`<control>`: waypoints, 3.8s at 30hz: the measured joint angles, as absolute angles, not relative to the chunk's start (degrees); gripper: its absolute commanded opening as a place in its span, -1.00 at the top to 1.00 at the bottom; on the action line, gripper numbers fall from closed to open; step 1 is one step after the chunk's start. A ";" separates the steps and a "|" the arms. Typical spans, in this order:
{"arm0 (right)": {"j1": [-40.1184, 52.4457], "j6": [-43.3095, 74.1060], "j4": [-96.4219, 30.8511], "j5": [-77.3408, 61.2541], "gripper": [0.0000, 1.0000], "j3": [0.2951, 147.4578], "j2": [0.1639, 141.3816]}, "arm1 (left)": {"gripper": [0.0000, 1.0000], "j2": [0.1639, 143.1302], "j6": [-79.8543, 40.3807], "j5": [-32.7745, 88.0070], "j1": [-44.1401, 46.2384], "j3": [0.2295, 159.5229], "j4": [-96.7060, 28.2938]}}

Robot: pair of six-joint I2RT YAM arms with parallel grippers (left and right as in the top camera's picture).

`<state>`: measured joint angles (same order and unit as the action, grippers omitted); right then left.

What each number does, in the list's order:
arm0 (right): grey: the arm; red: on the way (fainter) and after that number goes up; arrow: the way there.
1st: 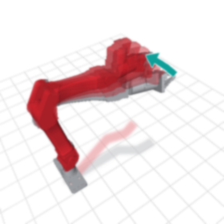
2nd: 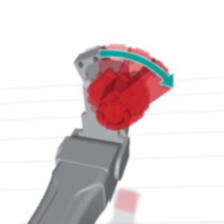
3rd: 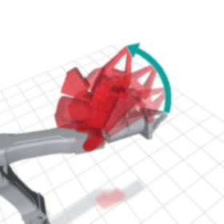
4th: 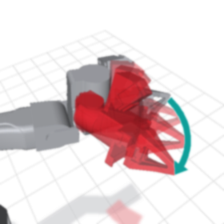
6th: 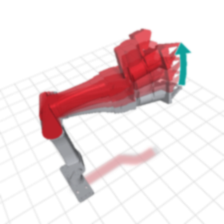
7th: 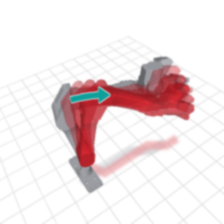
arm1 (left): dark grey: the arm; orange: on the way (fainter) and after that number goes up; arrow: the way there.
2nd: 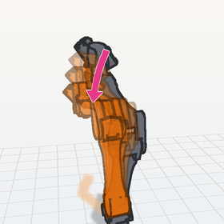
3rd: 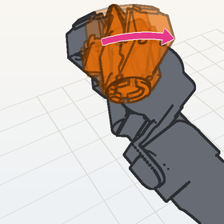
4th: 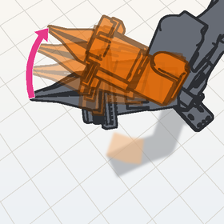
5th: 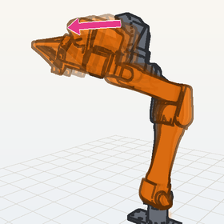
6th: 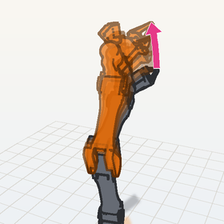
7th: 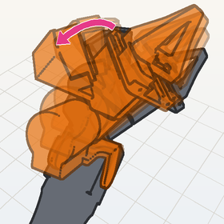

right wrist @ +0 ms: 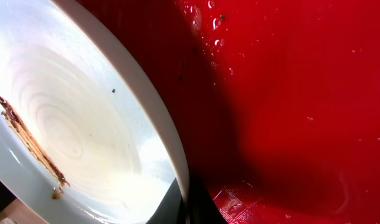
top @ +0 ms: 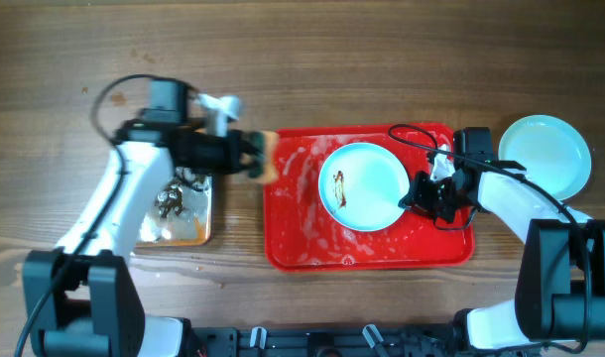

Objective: Clean dirty plates on tray and stack at the side
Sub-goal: 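Bring the sponge in the left gripper onto the last plate, then scrub the last plate with the sponge in the left gripper, then return the left gripper with the sponge to the black tray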

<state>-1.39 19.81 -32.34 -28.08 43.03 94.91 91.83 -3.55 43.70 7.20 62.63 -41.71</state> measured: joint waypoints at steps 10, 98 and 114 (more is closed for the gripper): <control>-1.37 20.71 -32.32 -28.56 0.91 42.87 94.98 | 0.92 112.49 -22.04 47.70 33.89 62.94 -10.28; -0.58 21.85 -34.96 -29.76 0.91 42.89 95.33 | 0.92 119.59 -12.05 31.42 37.41 76.82 -40.21; -0.62 23.29 -34.96 -29.52 0.91 43.05 95.44 | 0.92 118.98 -13.17 1.32 34.44 85.10 -32.29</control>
